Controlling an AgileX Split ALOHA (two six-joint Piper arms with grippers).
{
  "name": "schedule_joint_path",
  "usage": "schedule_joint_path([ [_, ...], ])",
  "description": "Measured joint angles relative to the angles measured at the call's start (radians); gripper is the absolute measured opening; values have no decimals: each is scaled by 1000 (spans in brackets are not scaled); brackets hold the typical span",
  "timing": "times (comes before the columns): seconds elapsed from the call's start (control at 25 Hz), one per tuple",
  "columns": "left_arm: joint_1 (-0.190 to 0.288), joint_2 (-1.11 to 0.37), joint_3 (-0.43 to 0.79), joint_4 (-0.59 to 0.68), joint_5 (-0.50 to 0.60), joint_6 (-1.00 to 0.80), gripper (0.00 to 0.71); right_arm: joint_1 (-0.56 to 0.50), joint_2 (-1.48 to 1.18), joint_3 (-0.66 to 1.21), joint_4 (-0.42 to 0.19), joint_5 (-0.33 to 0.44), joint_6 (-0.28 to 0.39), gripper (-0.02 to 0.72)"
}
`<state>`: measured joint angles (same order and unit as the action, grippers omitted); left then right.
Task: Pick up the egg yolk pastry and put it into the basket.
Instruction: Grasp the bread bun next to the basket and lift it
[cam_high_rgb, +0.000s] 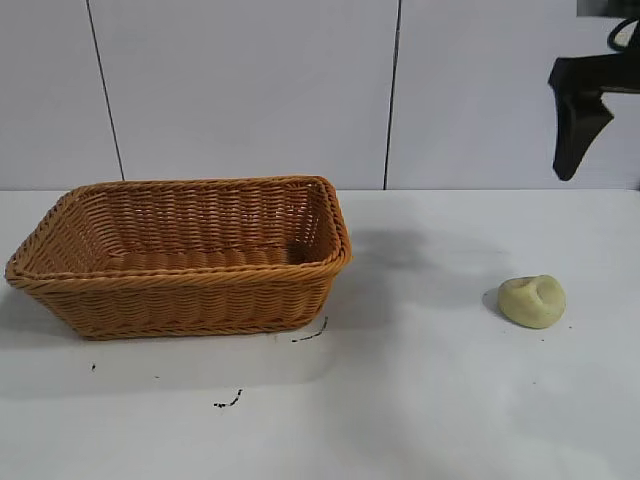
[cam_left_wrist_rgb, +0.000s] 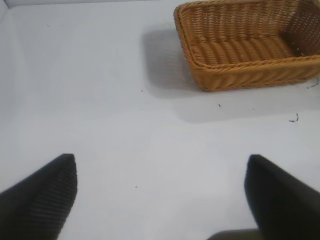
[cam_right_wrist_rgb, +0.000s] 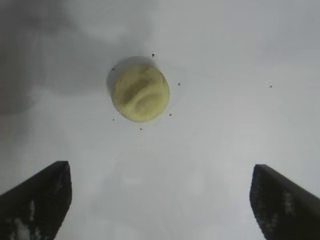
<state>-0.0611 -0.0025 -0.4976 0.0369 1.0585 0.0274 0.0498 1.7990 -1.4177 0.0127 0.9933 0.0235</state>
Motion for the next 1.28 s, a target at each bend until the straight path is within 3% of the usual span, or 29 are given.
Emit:
schedule_joint_path([
  [0.12,0,0,0,0,0,0,693,17,68,-55,5,3,-37,695],
  [0.4,0,0,0,0,0,0,693,99,144,-82,5,-12,-51,695],
  [1.28,0,0,0,0,0,0,693,78,383,-85,-13,-116,-40,695],
])
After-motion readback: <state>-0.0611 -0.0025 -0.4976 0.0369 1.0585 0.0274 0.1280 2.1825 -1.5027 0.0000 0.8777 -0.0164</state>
